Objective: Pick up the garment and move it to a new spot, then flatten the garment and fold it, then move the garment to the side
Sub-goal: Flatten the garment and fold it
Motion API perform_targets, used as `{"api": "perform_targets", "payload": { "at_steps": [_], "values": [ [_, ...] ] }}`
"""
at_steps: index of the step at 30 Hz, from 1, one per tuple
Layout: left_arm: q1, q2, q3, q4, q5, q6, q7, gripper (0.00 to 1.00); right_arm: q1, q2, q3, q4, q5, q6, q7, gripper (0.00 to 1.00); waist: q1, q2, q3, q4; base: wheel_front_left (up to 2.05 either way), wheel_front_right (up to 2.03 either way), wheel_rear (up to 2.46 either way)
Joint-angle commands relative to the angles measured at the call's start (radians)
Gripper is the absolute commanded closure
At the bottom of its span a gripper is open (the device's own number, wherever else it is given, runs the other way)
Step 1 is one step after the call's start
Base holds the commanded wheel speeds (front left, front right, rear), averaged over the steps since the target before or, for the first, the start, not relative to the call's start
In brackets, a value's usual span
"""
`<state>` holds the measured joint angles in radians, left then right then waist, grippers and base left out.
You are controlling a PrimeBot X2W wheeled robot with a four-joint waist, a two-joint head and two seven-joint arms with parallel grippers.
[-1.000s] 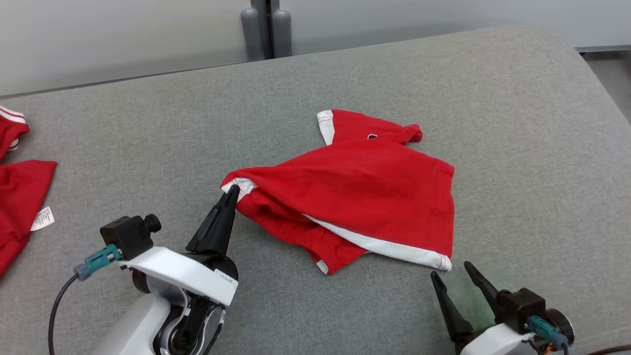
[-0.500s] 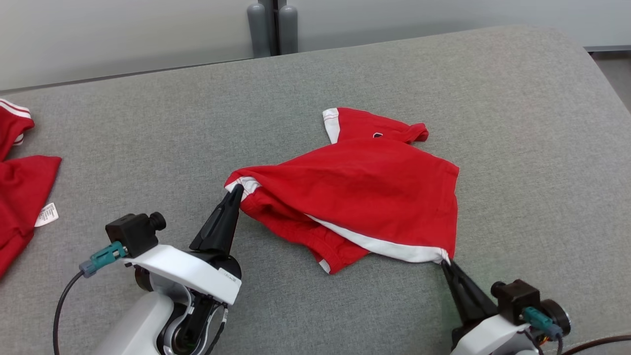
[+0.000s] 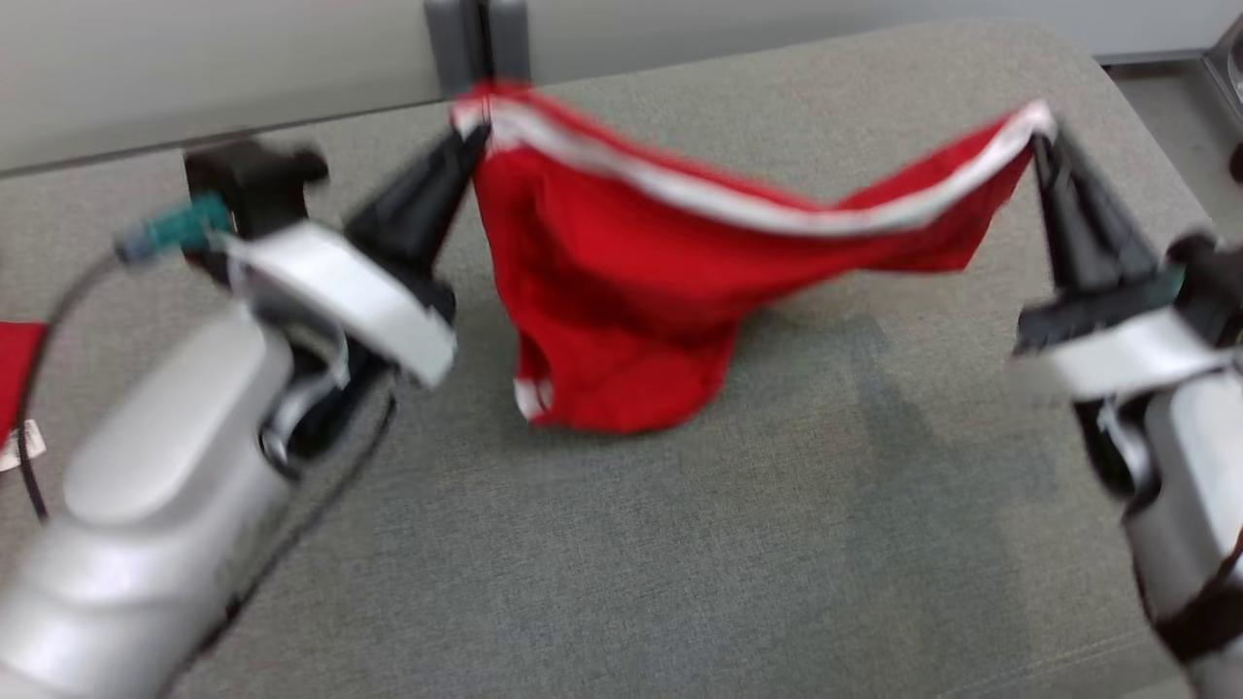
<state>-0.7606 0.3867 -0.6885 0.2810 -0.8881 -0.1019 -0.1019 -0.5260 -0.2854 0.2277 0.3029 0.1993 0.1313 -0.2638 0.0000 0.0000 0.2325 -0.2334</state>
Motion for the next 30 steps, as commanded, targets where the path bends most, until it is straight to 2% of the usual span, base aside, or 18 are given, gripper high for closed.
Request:
{"api": "perform_targets", "payload": {
  "at_steps": [1,5,9,13,15,17,22,27,30],
  "values": [
    [-0.097,-0.003,-0.005,0.026,0.033,-0.011,0.006,1.0,-0.082,-0.017,0.009,0.027,0.002,-0.001,-0.001,1.0,0.0,0.0,0.041,-0.021,0.0,0.0,0.0],
    [-0.356,-0.011,-0.052,0.126,0.159,-0.024,-0.021,1.0,-0.308,-0.046,0.018,0.099,0.007,-0.001,-0.001,1.0,0.0,0.0,0.107,-0.042,0.0,0.0,0.0],
    [-0.59,-0.045,-0.092,0.236,0.287,-0.028,-0.115,1.0,-0.484,-0.06,-0.037,0.103,0.0,-0.001,-0.001,1.0,0.0,0.0,0.172,-0.052,0.0,0.0,0.0],
    [-0.697,-0.068,-0.112,0.274,0.372,-0.029,-0.157,1.0,-0.54,-0.072,-0.083,0.046,-0.021,-0.001,-0.001,1.0,0.0,0.0,0.209,-0.052,0.0,0.0,0.0],
    [-0.726,-0.076,-0.096,0.223,0.43,-0.028,-0.163,1.0,-0.531,-0.078,-0.122,-0.012,-0.032,-0.001,-0.001,1.0,0.0,0.0,0.224,-0.046,0.0,0.0,0.0],
    [-0.668,-0.071,-0.074,0.113,0.493,-0.028,-0.163,1.0,-0.463,-0.085,-0.142,-0.071,-0.044,-0.001,-0.001,1.0,0.0,0.0,0.23,-0.035,0.0,0.0,0.0],
    [-0.367,-0.012,-0.15,-0.123,0.584,-0.028,-0.162,1.0,-0.133,-0.101,-0.147,-0.166,-0.042,-0.001,-0.001,1.0,0.0,0.0,0.211,-0.004,0.0,0.0,0.0],
    [-0.01,0.039,-0.184,-0.144,0.568,-0.028,-0.162,1.0,0.202,-0.067,-0.106,-0.163,0.041,-0.001,-0.001,1.0,0.0,0.0,0.194,-0.004,0.0,0.0,0.0],
    [0.165,0.062,-0.168,-0.136,0.569,-0.028,-0.162,1.0,0.325,-0.089,-0.053,-0.152,0.095,-0.001,-0.001,1.0,0.0,0.0,0.178,-0.019,0.0,0.0,0.0]
  ]
}}
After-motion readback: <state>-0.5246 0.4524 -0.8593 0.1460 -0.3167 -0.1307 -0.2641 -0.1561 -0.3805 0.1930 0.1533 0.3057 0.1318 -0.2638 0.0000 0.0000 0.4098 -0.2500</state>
